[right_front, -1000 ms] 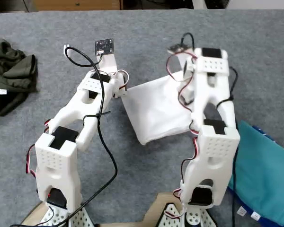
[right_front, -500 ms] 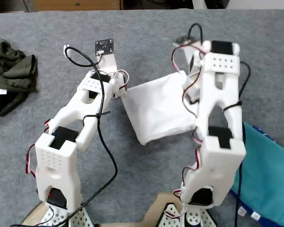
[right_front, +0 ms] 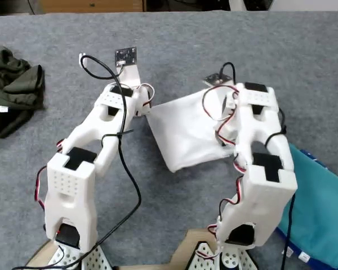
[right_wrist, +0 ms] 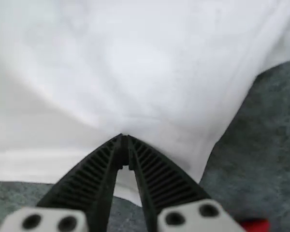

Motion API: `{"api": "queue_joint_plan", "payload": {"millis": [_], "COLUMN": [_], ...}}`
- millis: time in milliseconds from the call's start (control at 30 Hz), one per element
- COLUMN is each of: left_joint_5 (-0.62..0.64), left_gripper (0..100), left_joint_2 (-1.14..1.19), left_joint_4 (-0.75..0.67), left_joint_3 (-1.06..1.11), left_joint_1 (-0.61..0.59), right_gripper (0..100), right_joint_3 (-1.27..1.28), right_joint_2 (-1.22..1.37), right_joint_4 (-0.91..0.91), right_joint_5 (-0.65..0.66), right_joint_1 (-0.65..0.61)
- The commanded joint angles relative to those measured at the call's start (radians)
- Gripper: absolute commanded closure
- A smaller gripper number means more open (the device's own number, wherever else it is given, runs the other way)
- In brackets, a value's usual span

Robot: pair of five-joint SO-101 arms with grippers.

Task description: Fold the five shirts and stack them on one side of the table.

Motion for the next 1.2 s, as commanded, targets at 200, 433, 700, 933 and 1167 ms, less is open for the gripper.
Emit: {"api": "queue_joint_plan", "payload": {"millis": [200, 433, 700, 933, 1167], "left_joint_5": [0.008, 0.008, 0.046, 0.044, 0.041], "left_gripper": [98, 98, 98, 98, 98], "left_joint_2": [0.177, 0.211, 0.211, 0.209, 0.162], "left_joint_4": [0.304, 0.361, 0.365, 0.367, 0.354], "left_joint_3": [-0.385, -0.459, -0.460, -0.457, -0.408], "left_joint_1": [0.003, -0.006, -0.041, -0.041, -0.038], "right_gripper": [99.4, 99.4, 99.4, 99.3, 99.3], "right_joint_3": [-0.067, -0.153, -0.119, 0.018, 0.208], "right_joint_2": [-0.116, -0.328, -0.496, -0.547, -0.650], "right_joint_4": [0.057, 0.155, 0.361, 0.479, 0.299], "right_joint_5": [0.029, 0.029, 0.048, 0.057, -0.153], "right_joint_1": [-0.021, 0.010, 0.081, 0.124, 0.117]}}
